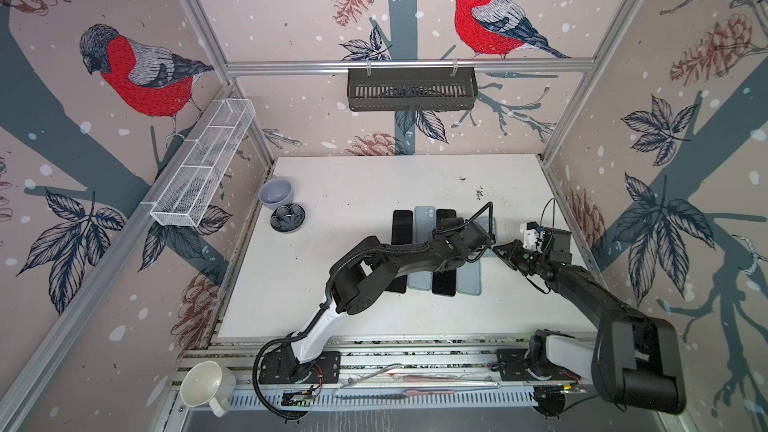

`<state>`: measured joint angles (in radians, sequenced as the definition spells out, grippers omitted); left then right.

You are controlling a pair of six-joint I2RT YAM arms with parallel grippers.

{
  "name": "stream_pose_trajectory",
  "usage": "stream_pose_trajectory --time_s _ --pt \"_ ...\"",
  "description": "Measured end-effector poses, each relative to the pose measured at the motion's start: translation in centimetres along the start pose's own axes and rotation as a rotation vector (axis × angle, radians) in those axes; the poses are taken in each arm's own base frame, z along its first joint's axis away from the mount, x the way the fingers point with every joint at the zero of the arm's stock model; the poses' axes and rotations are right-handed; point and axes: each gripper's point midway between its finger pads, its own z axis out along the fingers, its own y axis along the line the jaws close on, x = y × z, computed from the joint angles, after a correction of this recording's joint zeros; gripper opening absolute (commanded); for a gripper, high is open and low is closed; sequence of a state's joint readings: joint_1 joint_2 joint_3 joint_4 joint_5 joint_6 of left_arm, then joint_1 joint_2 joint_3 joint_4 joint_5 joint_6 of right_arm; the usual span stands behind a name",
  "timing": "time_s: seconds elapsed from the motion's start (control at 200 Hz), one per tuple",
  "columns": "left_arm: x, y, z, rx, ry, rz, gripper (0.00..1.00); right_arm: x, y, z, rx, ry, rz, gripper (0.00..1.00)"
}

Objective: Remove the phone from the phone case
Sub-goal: 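Raise the open left gripper off the phone while right gripper holds the case upright, then lay the pale blue case flat in the row, open right gripper while left hovers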

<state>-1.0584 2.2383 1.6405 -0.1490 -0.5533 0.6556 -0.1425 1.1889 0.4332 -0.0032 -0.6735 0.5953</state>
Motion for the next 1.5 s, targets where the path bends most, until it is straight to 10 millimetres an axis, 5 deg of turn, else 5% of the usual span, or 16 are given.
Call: stream_pose_trajectory --time_s 0.28,0.595,0.745,1.006,1.496 --pt "0.1 0.5 -1.4 0.045 0.003 -0.034 0.97 0.0 0.1 -0.1 -0.004 -0.001 -0.013 0.05" --pt "-2.5 8.3 -9.5 -0.035 -0.168 -0.323 0.97 0.5 -0.2 1.0 0.018 0.034 -0.033 0.02" --pt "-2.5 10.1 -12.6 -0.028 -0.237 -0.469 0.98 -0.1 -0.4 1.8 0.039 0.027 -0.042 0.01" --pt "0.3 8.1 -16.8 0.024 -0.281 -0.604 0.98 -2.4 -0.5 3.0 0.070 -0.011 -0.069 0.01" --pt "3.5 6.4 -23.0 0.051 -0.378 -0.767 0.98 -1.5 -1.3 7.1 0.105 0.067 -0.140 0.01"
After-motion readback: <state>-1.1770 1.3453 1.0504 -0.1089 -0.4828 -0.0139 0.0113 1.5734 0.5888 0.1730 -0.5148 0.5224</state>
